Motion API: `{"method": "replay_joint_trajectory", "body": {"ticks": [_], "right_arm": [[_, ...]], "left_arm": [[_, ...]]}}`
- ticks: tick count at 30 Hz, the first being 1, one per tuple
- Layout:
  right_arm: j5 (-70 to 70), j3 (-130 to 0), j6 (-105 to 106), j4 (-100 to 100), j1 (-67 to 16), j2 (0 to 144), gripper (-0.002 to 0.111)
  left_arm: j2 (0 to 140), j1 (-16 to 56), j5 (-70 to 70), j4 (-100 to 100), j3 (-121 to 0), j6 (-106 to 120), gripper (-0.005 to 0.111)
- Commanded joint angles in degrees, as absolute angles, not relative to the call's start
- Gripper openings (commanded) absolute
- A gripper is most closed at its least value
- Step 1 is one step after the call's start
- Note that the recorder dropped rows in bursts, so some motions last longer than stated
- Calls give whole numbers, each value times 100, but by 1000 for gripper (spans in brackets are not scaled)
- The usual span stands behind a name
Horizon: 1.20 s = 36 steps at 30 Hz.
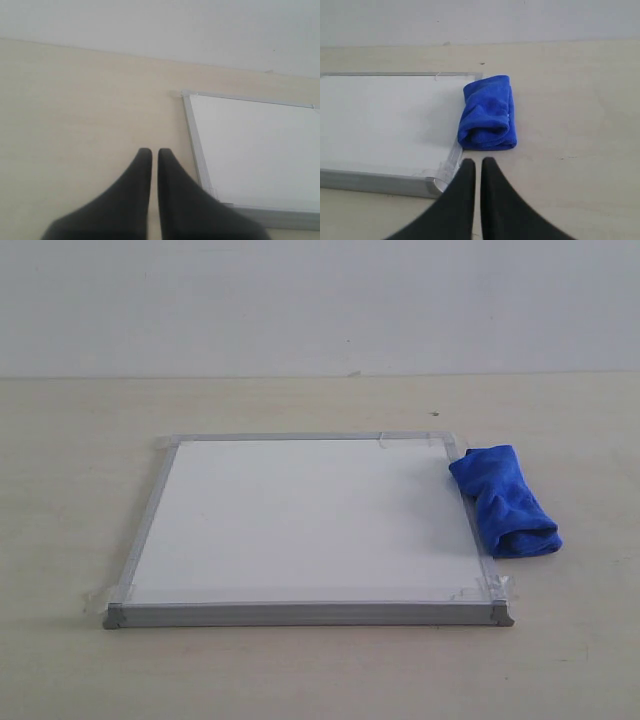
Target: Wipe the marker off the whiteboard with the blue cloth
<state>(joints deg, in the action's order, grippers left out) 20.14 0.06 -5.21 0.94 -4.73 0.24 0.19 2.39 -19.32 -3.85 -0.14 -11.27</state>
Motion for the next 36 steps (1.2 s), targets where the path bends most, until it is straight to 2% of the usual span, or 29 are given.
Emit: {"method": "replay_joint_trajectory", "body": {"ticks": [1, 36], "right_arm": [[1995, 0, -290, 99, -455, 0, 0], [1995, 0, -316, 112, -264, 0, 0]], "left_arm": [[0, 232, -1891, -368, 0, -1180, 4], [0, 232, -1891, -368, 0, -1180, 4]]}}
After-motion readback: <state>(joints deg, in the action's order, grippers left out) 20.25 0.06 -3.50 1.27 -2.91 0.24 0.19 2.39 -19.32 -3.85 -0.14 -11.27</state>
